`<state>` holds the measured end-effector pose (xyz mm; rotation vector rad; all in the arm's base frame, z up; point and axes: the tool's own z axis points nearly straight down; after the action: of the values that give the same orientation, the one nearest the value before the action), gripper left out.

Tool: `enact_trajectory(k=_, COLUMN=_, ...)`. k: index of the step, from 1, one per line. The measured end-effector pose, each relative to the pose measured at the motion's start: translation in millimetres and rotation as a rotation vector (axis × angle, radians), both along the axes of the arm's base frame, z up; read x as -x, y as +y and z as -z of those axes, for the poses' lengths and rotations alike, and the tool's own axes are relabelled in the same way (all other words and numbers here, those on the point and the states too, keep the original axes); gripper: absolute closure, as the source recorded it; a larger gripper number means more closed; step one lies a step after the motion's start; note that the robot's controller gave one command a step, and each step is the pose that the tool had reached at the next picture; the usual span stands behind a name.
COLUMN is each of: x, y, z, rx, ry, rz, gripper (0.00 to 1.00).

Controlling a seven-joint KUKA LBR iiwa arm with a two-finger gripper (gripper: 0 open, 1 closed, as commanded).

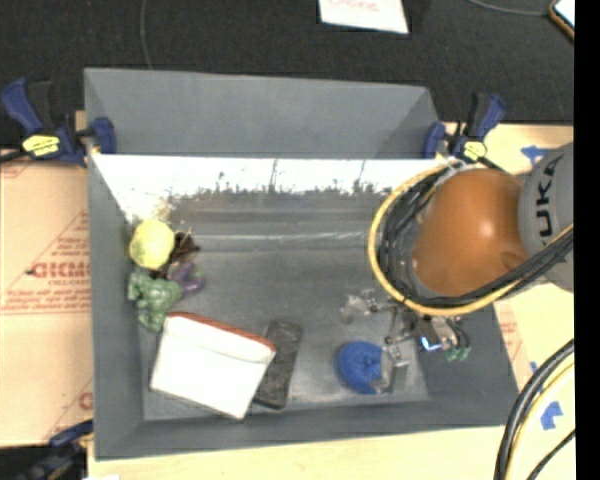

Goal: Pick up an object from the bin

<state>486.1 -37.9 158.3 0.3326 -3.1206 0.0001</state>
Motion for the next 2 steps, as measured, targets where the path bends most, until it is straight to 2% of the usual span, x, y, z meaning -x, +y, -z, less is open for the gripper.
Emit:
enact_trajectory(k=1, x=8.8, y=5.4, z=-1.8, rx=0.000, ry=-0.008, rz=0.036, gripper=0.00)
enact_trajectory(k=2, x=9.2, y=-12.9, z=29.6, rx=0.000, ry=-0.005, rz=0.061, gripper=0.00)
